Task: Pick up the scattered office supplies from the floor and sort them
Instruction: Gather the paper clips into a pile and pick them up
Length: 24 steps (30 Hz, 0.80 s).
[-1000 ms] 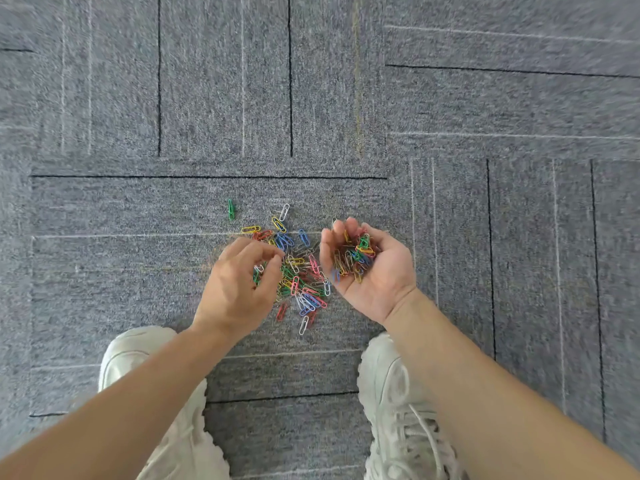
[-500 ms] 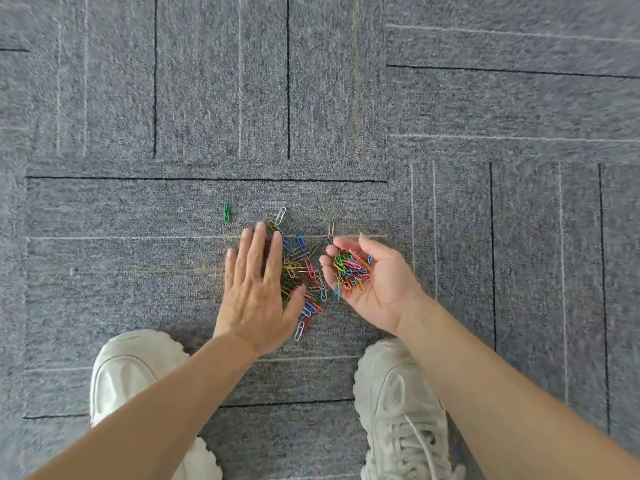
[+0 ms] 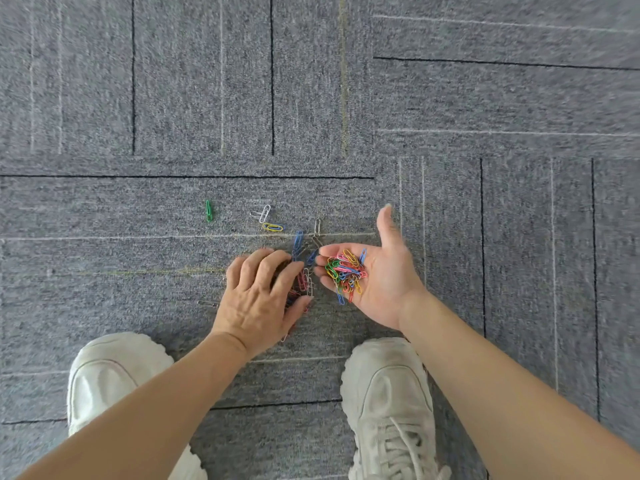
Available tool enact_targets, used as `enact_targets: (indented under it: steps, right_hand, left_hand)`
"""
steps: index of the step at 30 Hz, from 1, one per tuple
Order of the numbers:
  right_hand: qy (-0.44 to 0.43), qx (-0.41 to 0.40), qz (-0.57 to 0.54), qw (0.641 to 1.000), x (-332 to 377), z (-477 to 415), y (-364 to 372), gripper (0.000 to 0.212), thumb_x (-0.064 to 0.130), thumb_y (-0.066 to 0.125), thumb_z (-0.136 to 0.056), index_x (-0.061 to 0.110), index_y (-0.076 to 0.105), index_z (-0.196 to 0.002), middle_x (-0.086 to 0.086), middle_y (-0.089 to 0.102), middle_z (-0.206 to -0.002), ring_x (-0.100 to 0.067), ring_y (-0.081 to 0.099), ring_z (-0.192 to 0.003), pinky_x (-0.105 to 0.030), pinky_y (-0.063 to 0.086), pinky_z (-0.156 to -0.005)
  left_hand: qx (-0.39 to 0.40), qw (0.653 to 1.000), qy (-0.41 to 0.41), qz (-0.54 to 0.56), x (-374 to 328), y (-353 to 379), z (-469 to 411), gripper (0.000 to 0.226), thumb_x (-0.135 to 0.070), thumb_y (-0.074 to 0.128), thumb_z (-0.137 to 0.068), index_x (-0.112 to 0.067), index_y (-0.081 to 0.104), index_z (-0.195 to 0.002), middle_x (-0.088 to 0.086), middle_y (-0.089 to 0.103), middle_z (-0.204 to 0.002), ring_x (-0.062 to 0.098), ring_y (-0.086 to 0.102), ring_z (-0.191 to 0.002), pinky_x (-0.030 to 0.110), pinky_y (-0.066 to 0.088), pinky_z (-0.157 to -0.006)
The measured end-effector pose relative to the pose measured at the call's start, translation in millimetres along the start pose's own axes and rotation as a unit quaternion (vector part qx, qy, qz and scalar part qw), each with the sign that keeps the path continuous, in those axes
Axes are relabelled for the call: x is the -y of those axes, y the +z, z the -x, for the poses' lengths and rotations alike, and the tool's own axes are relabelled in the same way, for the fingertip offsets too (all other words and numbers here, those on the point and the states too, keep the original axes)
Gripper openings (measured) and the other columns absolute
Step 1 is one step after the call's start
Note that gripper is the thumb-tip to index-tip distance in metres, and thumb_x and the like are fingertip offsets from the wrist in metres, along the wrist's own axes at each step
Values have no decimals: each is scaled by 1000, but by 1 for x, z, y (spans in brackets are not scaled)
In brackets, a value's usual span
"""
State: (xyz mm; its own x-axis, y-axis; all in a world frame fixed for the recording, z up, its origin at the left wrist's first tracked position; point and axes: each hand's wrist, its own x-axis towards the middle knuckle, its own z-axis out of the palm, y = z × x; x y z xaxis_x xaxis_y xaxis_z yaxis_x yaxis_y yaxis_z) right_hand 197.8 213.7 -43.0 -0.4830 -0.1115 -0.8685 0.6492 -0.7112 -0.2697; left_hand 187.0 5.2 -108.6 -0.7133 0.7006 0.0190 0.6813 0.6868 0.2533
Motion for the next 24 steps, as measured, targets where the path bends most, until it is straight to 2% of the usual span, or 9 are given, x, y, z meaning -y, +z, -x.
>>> enact_targets:
  steps: [4, 10, 12, 14, 17, 20, 22, 24]
  right_hand:
    - [3, 18, -23, 1000, -2, 2, 1, 93, 83, 44, -68, -4, 68, -94, -22, 65, -95, -31, 65, -86, -40, 51, -87]
    - [19, 22, -83, 996, -6, 2, 2, 97, 82, 29, -85, -5, 73, -86, -22, 67, -94, -32, 65, -84, -39, 52, -84]
    - [20, 26, -93, 995, -6, 3, 3, 97, 81, 28, -86, -5, 71, -90, -22, 67, -93, -32, 65, -84, -39, 52, -83]
    - [19, 26, -103, 994, -5, 3, 2, 96, 81, 28, -86, -6, 69, -96, -22, 66, -94, -33, 64, -86, -39, 53, -83]
    - [20, 25, -112, 993, -6, 2, 2, 94, 80, 30, -86, -5, 67, -100, -23, 65, -96, -34, 63, -88, -40, 54, -81]
    - [20, 25, -121, 992, -6, 2, 2, 92, 80, 32, -86, -4, 68, -98, -23, 65, -96, -35, 64, -86, -38, 56, -77]
    - [18, 24, -123, 992, -7, 2, 1, 91, 79, 33, -87, -5, 69, -97, -23, 65, -96, -35, 64, -86, -38, 57, -76]
    - [16, 23, -123, 992, -6, 2, 0, 90, 77, 33, -88, -5, 68, -99, -23, 65, -96, -35, 64, -86, -38, 58, -76]
  left_hand:
    - [-6, 1000, 21, -17, 2, -2, -4, 41, -54, 44, -92, -17, 50, -109, 8, 43, -113, 32, 43, -106, 49, 35, -84]
    - [8, 999, 53, 10, 7, -11, -13, 28, -31, 45, -96, -10, 61, -86, 8, 59, -91, 28, 51, -81, 42, 44, -66]
    - [10, 995, 92, 38, 17, -15, -21, 29, -26, 45, -99, -10, 58, -79, 4, 55, -77, 22, 48, -66, 35, 45, -58]
    - [14, 992, 103, 74, 23, -22, -34, 34, -23, 44, -101, -11, 55, -71, -1, 48, -65, 14, 39, -55, 25, 36, -49]
    - [34, 992, 35, 118, 21, -35, -48, 40, -23, 40, -101, -12, 50, -64, -5, 40, -57, 11, 30, -42, 13, 18, -41]
    - [30, 977, -55, 205, 17, -41, -48, 41, -27, 35, -101, -19, 41, -61, -14, 31, -53, 6, 26, -38, 9, 12, -40]
    - [28, 955, -135, 264, 13, -44, -46, 45, -30, 32, -101, -20, 40, -58, -14, 32, -48, 2, 27, -35, 14, 17, -32]
    - [39, 902, -259, 343, 7, -49, -47, 48, -29, 33, -104, -17, 42, -58, -7, 37, -46, 5, 30, -34, 15, 21, -35]
